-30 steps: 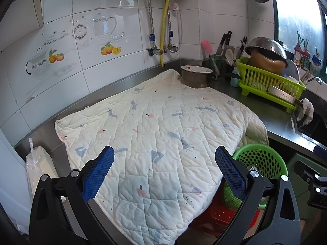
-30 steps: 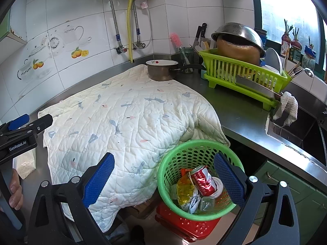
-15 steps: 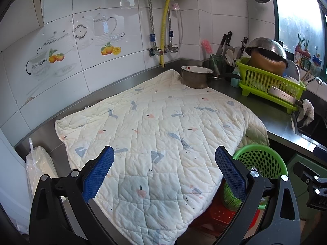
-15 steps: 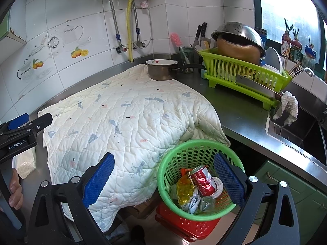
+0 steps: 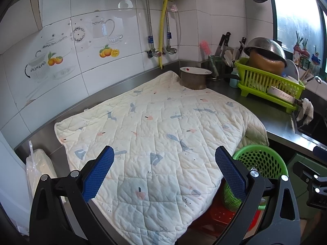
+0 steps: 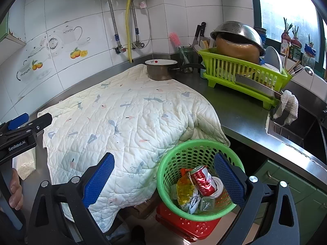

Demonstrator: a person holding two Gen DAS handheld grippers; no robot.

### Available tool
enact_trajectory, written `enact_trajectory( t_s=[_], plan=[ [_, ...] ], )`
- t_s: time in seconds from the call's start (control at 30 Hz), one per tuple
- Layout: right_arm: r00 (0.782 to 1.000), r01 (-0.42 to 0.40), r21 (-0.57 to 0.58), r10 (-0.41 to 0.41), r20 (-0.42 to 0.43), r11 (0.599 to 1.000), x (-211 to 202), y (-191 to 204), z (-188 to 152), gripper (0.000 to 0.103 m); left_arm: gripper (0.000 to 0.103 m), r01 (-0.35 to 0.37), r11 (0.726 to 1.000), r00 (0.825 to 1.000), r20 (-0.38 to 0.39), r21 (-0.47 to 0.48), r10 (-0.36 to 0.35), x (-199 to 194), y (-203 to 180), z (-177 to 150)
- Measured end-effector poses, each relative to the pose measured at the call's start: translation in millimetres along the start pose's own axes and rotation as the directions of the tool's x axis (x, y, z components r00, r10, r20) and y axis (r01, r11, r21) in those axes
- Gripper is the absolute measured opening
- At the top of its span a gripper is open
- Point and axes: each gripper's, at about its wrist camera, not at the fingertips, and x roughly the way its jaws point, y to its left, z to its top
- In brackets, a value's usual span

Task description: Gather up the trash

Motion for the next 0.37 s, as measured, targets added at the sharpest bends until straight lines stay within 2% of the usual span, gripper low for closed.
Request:
enact_trajectory(
  t_s=[0.37],
  plan=[
    [1.0,-0.003,0.0,0.003,0.002,1.0,0.1,-0.6,-0.4,0.094,0.098,0.011,1.0,1.0,-0.011,-0.001,-0.011,2.6,-2.6,0.8]
  ],
)
